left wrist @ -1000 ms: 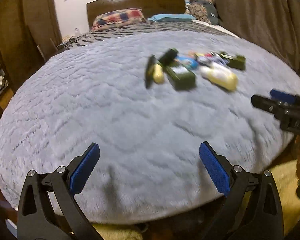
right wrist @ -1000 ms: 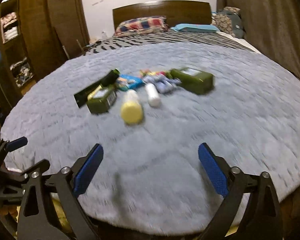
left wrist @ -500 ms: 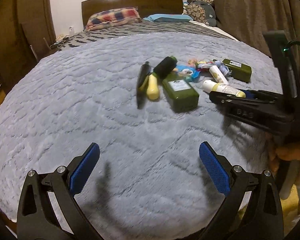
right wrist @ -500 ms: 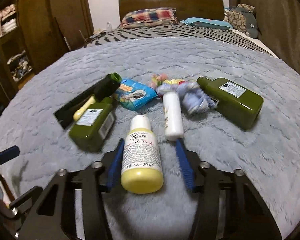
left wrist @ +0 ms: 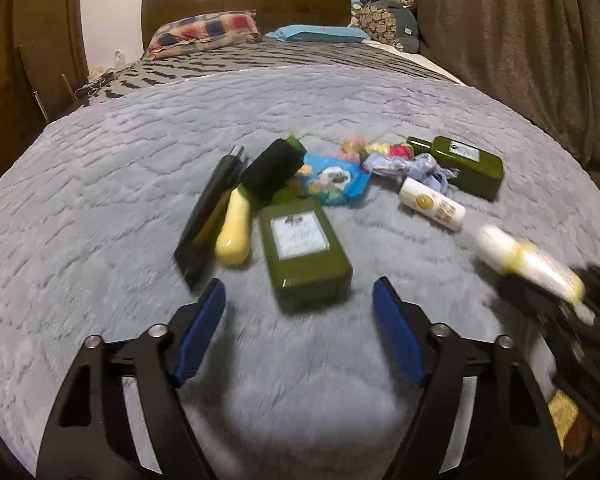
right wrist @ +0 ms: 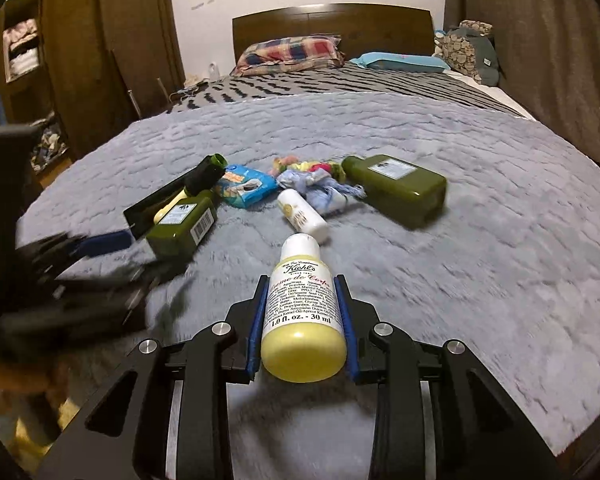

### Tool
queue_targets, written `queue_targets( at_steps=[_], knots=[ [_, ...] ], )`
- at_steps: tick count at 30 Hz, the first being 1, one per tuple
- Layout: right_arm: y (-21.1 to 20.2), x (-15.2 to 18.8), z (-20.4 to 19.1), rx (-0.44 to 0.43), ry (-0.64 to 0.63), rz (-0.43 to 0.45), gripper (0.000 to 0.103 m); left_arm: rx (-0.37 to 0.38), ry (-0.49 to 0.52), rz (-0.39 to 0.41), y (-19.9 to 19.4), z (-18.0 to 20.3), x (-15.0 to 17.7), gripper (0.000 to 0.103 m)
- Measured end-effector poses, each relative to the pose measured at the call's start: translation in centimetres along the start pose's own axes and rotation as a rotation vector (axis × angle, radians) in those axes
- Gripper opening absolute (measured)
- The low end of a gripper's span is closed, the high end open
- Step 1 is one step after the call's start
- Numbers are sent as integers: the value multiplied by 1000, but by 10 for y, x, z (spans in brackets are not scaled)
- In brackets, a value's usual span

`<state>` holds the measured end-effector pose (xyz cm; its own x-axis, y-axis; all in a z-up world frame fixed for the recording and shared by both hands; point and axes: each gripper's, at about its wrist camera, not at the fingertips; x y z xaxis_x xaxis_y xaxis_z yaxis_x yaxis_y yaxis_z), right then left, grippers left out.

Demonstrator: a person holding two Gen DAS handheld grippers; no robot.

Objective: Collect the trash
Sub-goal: 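Grasp the yellow Kiehl's bottle with the right tool while the left tool grasps the green Origins bottle, then lower both bottles below the bed edge and open both tools to release them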

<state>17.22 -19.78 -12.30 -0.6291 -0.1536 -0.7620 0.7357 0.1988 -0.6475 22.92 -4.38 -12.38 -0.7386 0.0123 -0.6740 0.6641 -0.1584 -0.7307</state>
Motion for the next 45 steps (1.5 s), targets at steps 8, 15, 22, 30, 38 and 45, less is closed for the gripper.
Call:
queue_targets(
  at_steps=[8,15,22,30,38,45],
  knots=[
    [-6,12,13,-6,41,-3,32,-1,-34,-48,32,2,-18,51],
    [-12,18,11,-15,38,-7,32,15,-6,-49,14,3,-2,45],
    [-32,24,3,-7,30,12,32,26,64,-38,-28,9,31,42],
    [-68,38,-12,-12,0,35,32,46,80,4,-81,14,67,41],
    [-107,63,-27,-29,-4,43,32,86,60,40,-139,16,105,41],
    [-119,88,-47,-73,-17,6,32,114,33,12,-159,11,145,41]
  ],
)
Point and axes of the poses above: each gripper's, at about its wrist camera, not at the fingertips, and y roughly the way its jaws point, z to its right, x to its underside, and after that the axes turned 8 degrees about -y, right-handed
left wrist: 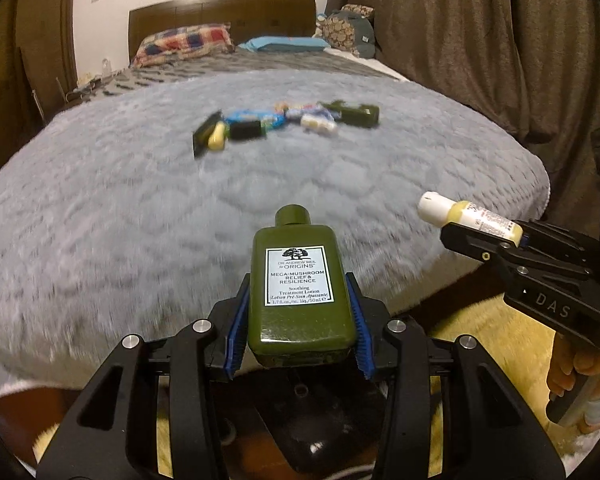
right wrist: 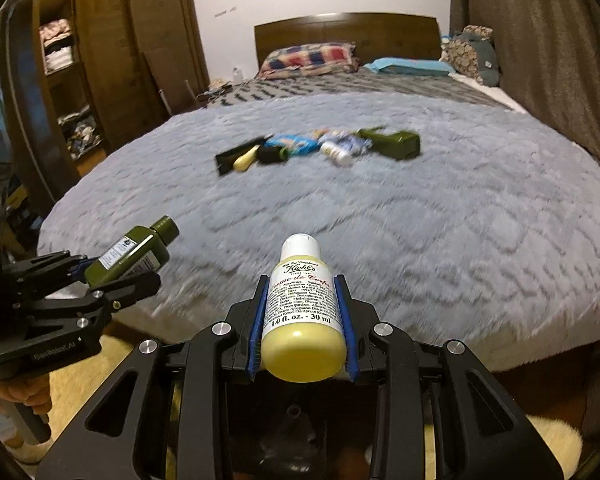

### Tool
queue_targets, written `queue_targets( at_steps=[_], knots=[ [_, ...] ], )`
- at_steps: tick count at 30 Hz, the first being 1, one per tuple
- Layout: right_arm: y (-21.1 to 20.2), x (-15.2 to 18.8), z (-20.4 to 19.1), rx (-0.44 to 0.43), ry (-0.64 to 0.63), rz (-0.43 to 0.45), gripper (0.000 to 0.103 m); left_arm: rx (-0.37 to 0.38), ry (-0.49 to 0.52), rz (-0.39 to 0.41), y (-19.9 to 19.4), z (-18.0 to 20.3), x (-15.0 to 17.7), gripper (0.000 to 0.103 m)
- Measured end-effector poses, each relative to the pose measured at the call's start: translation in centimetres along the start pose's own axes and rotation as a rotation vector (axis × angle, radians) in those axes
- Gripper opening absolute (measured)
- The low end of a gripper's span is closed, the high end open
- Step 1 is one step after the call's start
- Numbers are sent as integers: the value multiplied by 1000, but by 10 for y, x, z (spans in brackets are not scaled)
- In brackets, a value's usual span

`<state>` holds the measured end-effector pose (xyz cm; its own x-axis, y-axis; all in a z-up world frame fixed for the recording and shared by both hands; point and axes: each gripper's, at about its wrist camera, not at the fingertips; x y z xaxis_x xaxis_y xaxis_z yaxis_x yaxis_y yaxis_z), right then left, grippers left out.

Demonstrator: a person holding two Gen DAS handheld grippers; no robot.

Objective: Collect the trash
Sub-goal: 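Lower both bottles below the bed edge and open both tools to release them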

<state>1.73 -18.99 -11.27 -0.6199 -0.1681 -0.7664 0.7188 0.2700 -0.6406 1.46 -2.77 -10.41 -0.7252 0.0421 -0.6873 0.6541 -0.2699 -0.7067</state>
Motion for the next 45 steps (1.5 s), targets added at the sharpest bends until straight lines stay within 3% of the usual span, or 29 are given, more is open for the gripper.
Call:
queue_targets(
  at_steps=[13,31,45],
  knots=[
    [40,65,-19,-37,19,-207,32,21,-41,-217,39,-11,78,41],
    [107,114,-22,-93,63,-443,32,23,-78,-465,116,-22,119,41],
    [126,120,-22,-87,83,-493,36,9,-80,-518,126,-25,130,42]
  ],
)
Point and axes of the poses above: each gripper's, at about its wrist camera, not at the fingertips, and y roughly the way its jaws point, z to its right, x to its underside, and after that the axes turned 8 degrees about -y, right-handed
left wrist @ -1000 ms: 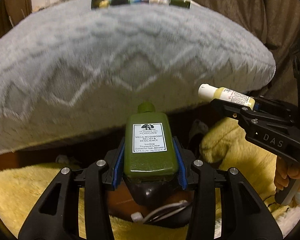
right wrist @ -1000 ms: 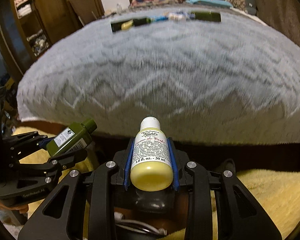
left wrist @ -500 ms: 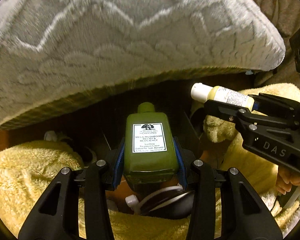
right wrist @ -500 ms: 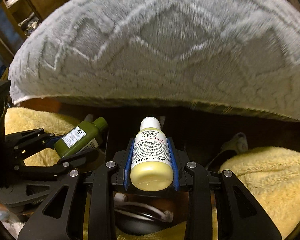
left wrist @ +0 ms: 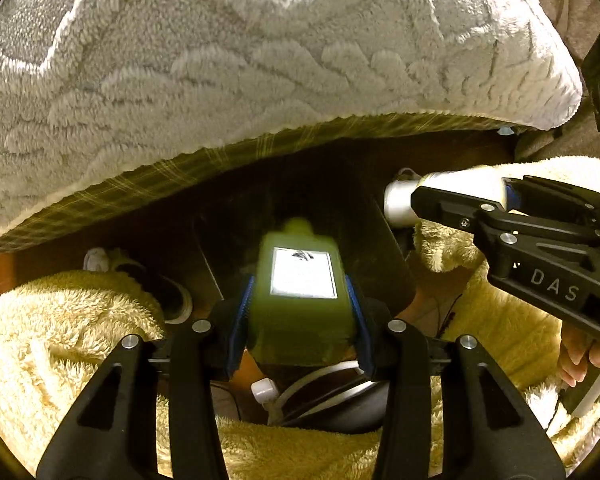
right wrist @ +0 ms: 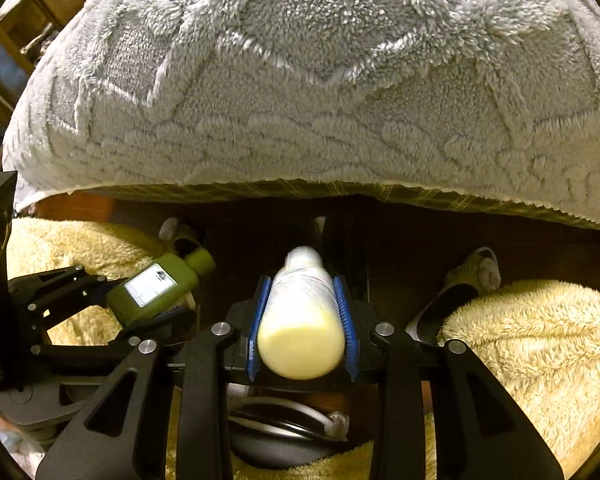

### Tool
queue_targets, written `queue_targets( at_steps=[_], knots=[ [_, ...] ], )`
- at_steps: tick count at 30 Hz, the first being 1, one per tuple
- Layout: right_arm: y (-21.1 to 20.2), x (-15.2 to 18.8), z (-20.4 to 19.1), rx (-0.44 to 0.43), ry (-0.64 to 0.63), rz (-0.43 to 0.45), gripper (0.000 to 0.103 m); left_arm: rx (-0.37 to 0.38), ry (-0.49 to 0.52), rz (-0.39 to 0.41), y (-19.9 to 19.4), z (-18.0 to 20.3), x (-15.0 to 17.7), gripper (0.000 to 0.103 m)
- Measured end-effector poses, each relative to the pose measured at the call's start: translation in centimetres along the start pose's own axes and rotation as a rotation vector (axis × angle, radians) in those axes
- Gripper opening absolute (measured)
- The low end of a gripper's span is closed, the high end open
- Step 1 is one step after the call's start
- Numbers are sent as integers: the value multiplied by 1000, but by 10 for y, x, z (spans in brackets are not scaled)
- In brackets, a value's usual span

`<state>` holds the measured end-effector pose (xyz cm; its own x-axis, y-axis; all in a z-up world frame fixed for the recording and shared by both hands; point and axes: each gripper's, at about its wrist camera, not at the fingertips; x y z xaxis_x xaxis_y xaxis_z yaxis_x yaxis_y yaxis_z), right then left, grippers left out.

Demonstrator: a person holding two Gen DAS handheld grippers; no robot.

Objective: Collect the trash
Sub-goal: 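Lower both bottles below the bed edge and open both tools to release them, then grasp the black pen-like tool with the left tool while the right tool grasps the white tube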

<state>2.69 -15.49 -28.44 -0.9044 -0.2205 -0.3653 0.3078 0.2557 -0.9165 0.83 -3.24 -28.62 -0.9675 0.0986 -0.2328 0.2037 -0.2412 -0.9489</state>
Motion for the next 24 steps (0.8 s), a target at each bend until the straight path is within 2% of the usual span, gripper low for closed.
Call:
queue_targets(
  at_steps=[3,6,8,14,16,19,24],
  knots=[
    [-6,-3,2,8,8,13,48,-9,1,9,-2,0,0,50],
    [-14,-4,6,15,16,30,51,-21,4,25,-8,0,-2,58],
    [-19,-4,8,21,22,43,57,-29,5,41,-13,0,-3,62],
    [-45,-9,20,33,51,120,83,-29,2,100,-33,1,-10,74],
    [-57,-13,25,54,66,158,95,-6,-8,141,-47,-2,-14,79],
    [-76,-20,31,87,71,209,95,4,-11,212,-70,-4,-22,82],
    [-117,-39,40,149,47,320,97,-56,17,360,-113,-5,-41,89]
  ],
)
Point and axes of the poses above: each gripper's, at about its wrist camera, not at the fingertips, and y roughly the way its jaws point, z to its right, x to its underside, and after that the axes turned 8 degrees about -y, right-handed
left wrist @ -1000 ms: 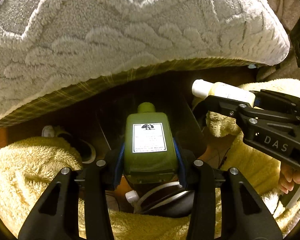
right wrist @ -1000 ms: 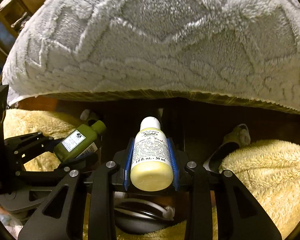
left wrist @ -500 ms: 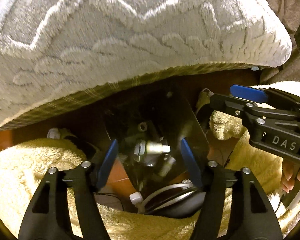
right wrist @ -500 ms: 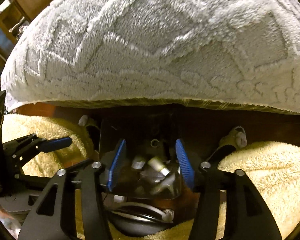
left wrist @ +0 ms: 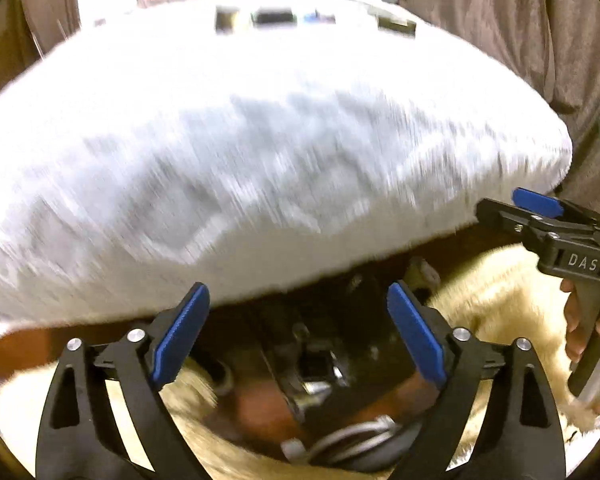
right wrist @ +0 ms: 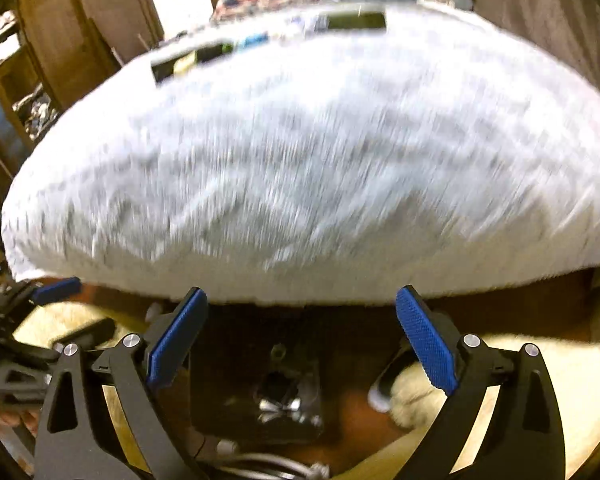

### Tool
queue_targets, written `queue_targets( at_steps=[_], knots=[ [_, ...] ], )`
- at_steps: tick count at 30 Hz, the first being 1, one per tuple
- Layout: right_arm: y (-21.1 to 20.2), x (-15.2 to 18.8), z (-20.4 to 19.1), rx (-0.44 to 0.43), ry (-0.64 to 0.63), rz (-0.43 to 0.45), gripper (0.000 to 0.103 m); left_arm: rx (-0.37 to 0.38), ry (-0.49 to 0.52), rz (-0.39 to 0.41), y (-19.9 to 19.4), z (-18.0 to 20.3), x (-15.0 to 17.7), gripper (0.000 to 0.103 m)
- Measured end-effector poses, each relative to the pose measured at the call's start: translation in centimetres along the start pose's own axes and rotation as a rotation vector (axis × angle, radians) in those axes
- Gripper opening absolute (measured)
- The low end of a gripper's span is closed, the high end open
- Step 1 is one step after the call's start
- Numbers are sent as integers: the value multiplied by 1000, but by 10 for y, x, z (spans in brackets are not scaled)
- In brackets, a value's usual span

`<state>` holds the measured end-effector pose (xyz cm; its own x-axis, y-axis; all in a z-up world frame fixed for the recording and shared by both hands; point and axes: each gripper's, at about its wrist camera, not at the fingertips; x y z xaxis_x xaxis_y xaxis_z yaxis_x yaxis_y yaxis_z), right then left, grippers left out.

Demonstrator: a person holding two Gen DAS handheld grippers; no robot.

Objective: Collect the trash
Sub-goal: 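Grasp the black pen-like tool with the left tool while the right tool grasps the white tube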

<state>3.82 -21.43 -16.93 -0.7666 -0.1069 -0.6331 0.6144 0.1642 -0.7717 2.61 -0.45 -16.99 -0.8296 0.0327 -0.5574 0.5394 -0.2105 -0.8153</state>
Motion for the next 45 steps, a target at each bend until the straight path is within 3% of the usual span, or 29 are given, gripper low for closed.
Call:
queue_targets(
  at_steps=[4,14,21,26,30,35,39,45],
  knots=[
    [-8,-27,5,15,-15,68,99,-47,7,101,-14,-7,-29,92],
    [15,-85,10,-12,-24,147,99,-129,3,218,-17,-25,-103,92],
    [33,-136,10,-3,-38,197,98,-107,-54,233,8,-42,-160,85],
    [63,-164,10,-16,-52,146,87,-145,-50,200,42,-50,-191,69],
    [82,-177,11,-13,-64,119,71,-162,-29,175,63,-53,-208,56],
    [97,-185,12,-14,-75,95,65,-146,-25,163,79,-56,-222,54],
    [105,-189,9,-19,-93,79,51,-135,-5,141,92,-54,-231,48],
    [109,-195,-3,-46,-135,81,41,-120,11,102,110,-53,-244,43]
  ],
)
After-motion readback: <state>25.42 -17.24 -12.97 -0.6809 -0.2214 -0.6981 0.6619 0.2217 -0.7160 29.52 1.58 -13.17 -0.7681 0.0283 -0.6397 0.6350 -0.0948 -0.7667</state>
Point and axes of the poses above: each gripper's, at about its wrist camera, not at the fingertips, and y roughly the way its jaws point, z to its right, x to its underside, and after that the axes turned 8 degrees about -y, right-handed
